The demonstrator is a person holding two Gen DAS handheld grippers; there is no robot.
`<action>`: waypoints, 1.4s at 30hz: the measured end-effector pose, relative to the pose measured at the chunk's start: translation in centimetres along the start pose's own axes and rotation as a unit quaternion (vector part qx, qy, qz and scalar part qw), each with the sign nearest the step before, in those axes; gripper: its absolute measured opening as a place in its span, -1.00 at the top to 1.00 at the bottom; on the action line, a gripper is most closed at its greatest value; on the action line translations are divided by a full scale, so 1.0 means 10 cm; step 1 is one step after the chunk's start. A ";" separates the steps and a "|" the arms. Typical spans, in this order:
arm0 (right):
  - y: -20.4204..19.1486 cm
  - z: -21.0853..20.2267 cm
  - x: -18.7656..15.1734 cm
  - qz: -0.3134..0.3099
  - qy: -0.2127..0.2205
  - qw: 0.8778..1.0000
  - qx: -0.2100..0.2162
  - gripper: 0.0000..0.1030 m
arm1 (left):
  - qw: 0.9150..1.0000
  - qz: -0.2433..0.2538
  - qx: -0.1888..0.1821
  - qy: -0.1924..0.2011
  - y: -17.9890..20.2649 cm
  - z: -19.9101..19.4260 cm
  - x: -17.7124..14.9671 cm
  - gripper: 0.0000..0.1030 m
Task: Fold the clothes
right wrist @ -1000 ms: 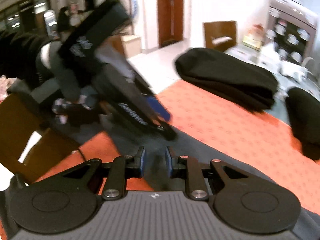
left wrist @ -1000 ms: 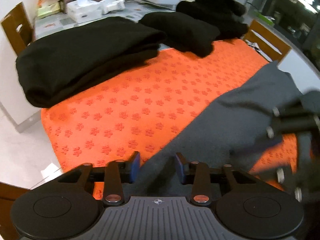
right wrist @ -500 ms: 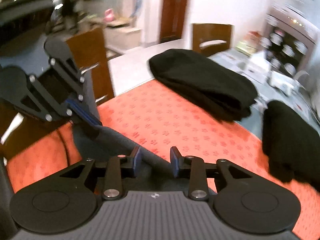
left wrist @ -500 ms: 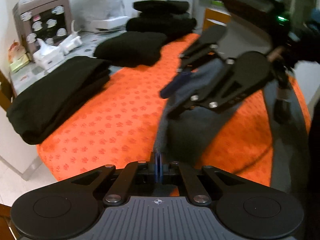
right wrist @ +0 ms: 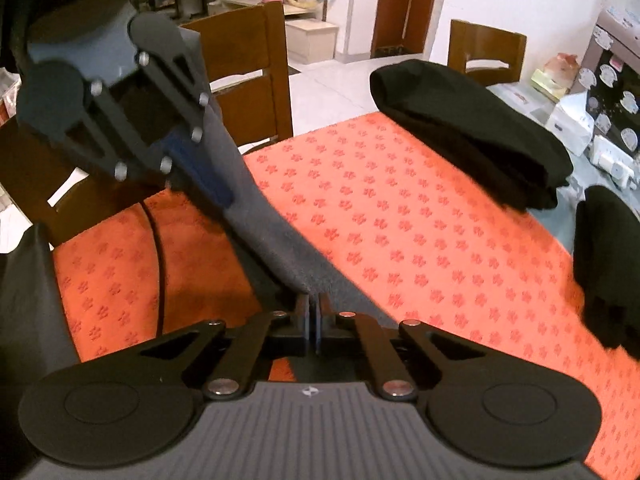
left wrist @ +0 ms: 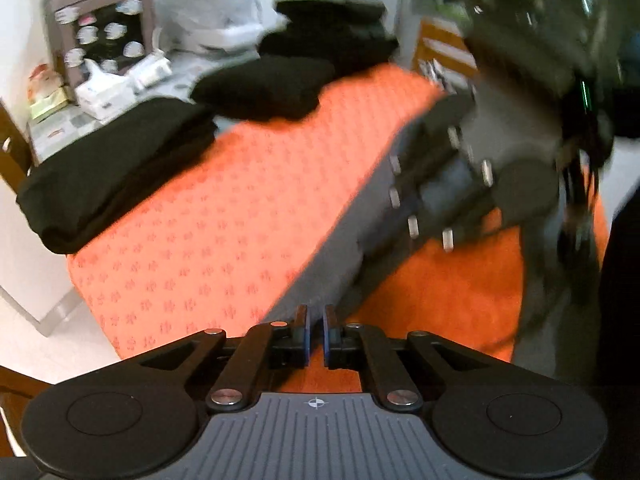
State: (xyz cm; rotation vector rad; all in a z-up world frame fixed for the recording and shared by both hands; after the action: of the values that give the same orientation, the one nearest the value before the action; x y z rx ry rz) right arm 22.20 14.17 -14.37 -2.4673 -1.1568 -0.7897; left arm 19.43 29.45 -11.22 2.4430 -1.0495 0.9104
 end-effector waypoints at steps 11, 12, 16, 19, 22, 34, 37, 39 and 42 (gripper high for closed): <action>-0.07 0.00 -0.07 0.007 0.000 1.000 -0.012 0.92 | 0.997 0.038 -0.005 -0.068 0.06 0.29 -0.08 0.58; -0.07 0.01 -0.08 0.007 -0.001 1.000 -0.013 0.92 | 0.997 0.043 -0.004 -0.071 0.09 0.30 -0.11 0.57; -0.09 0.01 -0.10 0.006 0.001 1.000 -0.018 0.92 | 0.996 0.047 0.005 -0.075 0.15 0.33 -0.15 0.57; -0.09 -0.02 -0.08 0.010 0.010 1.000 -0.024 0.93 | 0.996 0.048 0.005 -0.073 0.18 0.32 -0.13 0.57; -0.07 -0.05 -0.05 0.015 0.021 0.999 -0.029 0.93 | 0.996 0.052 0.015 -0.074 0.19 0.34 -0.13 0.57; -0.07 -0.03 -0.07 0.014 0.017 0.999 -0.028 0.93 | 0.997 0.017 0.030 -0.071 0.04 0.28 -0.14 0.59; -0.06 -0.02 -0.07 0.019 0.018 0.999 -0.029 0.93 | 0.996 0.036 0.037 -0.075 0.12 0.31 -0.19 0.58; -0.06 -0.01 -0.08 0.021 0.018 0.999 -0.029 0.93 | 0.995 0.039 0.043 -0.080 0.13 0.35 -0.23 0.58; -0.06 0.00 -0.08 0.023 0.017 0.999 -0.029 0.93 | 0.995 0.043 0.046 -0.077 0.14 0.35 -0.29 0.57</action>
State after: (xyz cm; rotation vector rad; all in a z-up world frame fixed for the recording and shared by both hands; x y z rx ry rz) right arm 21.33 14.03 -14.88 -2.5076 -1.0758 -0.8587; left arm 18.36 28.19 -15.72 2.5960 -1.1982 0.8250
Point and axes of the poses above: each gripper's, at about its wrist camera, not at the fingertips, and z roughly the way its jaws point, y to its right, x to its top, the point moved 3 cm from there along z, roughly the way its jaws point, and after that the axes turned 4 degrees about x, right-handed, at the moved point
